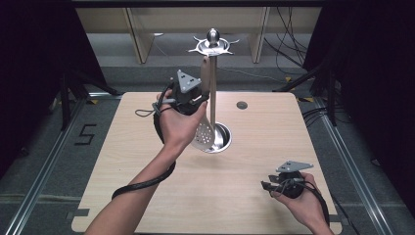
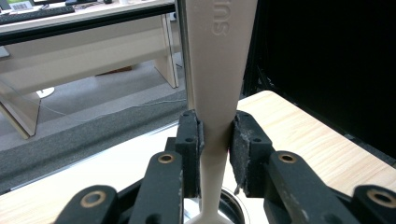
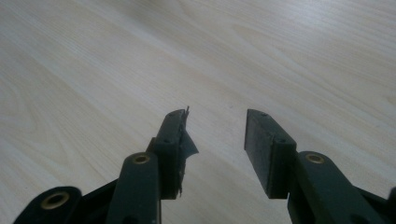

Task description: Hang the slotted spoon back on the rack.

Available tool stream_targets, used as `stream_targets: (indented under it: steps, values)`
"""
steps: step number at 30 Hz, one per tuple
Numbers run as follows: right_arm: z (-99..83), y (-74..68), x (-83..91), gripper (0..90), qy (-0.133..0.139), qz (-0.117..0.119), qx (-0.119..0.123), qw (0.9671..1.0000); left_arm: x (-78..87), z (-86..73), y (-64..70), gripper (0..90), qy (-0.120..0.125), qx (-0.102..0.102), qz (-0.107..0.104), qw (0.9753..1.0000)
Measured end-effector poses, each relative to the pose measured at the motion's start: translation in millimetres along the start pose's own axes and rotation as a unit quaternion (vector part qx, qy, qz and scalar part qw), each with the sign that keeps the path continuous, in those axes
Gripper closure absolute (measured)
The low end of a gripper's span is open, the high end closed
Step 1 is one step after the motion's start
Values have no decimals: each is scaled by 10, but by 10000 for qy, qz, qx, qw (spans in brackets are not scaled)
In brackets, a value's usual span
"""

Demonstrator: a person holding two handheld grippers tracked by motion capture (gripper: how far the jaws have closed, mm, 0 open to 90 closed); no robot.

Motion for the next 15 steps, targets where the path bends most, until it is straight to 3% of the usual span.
stream_targets:
  steps: [8, 15]
  values:
    - [0, -3, -2, 590, 4, 3, -12, 10000, -6, -4, -4, 734, 12, 19, 32, 10000]
    - [-2, -2, -1, 587, 3, 2, -2, 10000, -24, -8, -7, 729, 169, -107, -9, 9998]
Point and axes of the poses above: each handheld gripper's, and its own axes: x roughly backward along the jaws, z roughly out of its top, y roughly to its right, the point moved 9 cm from there along -x, roughly forward along the jaws, and after that the axes turned 8 degrees about -y, right-handed, at the moved point
